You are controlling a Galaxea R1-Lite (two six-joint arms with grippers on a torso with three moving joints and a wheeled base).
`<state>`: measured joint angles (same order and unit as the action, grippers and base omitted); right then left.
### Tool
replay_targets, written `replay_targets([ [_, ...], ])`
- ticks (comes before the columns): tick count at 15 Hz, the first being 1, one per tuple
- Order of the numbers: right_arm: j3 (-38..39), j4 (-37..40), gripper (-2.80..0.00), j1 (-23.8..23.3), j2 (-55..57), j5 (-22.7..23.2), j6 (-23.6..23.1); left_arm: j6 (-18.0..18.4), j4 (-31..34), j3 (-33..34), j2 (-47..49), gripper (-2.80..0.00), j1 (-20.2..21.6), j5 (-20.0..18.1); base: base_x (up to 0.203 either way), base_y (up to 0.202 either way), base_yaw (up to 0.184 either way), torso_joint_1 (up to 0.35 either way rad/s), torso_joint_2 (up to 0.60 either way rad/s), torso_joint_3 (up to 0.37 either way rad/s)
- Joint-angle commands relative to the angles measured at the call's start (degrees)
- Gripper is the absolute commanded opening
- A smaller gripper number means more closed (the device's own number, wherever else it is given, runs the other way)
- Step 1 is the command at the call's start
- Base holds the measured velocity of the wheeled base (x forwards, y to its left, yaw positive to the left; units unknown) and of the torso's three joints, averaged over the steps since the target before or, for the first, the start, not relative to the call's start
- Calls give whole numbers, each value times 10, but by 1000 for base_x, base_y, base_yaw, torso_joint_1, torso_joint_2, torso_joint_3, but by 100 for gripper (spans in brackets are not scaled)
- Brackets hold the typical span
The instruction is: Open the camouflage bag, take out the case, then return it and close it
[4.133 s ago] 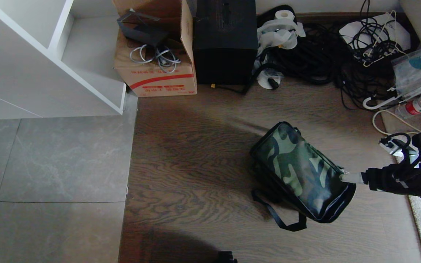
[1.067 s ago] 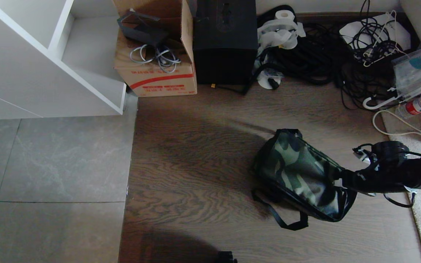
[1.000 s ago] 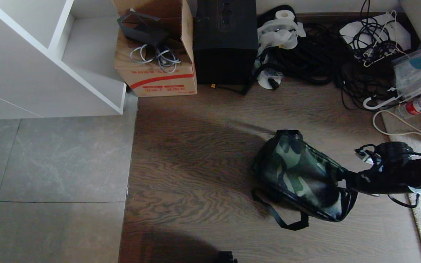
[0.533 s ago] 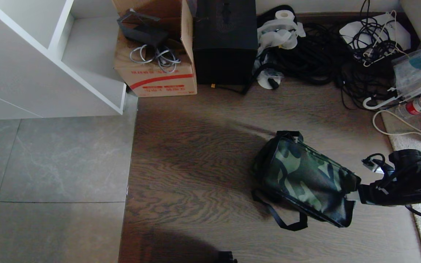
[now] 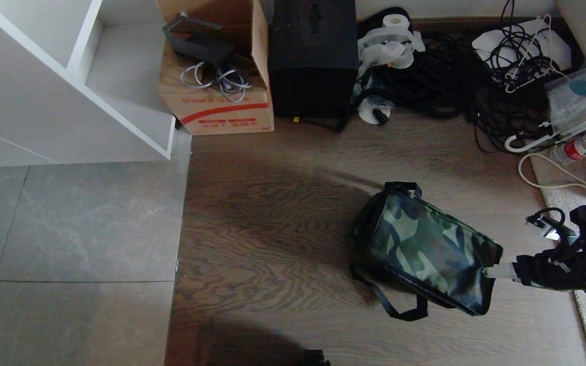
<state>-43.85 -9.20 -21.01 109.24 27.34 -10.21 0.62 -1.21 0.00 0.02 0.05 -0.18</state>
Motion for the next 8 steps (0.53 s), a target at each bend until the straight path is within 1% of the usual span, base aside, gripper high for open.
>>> replay_targets([
  [1, 38, 3, 0, -9, -87, 4, 16, 0, 0, 5, -1, -280, 0, 0, 0, 0, 0, 0, 0, 0],
  [2, 63, 7, -280, -8, -118, 4, 41, 0, 0, 5, -1, -280, 0, 0, 0, 0, 0, 0, 0, 0],
  [3, 81, 9, -280, -4, -147, 8, 53, 0, 0, 5, -1, -280, 0, 0, 0, 0, 0, 0, 0, 0],
  [5, 116, 11, -280, 1, -211, 23, 59, 0, 0, 5, -1, -280, 0, 0, 0, 0, 0, 0, 0, 0],
  [8, 221, 11, -280, 6, -300, 30, 46, 0, 0, 5, -1, -280, 0, 0, 0, 0, 0, 0, 0, 0],
])
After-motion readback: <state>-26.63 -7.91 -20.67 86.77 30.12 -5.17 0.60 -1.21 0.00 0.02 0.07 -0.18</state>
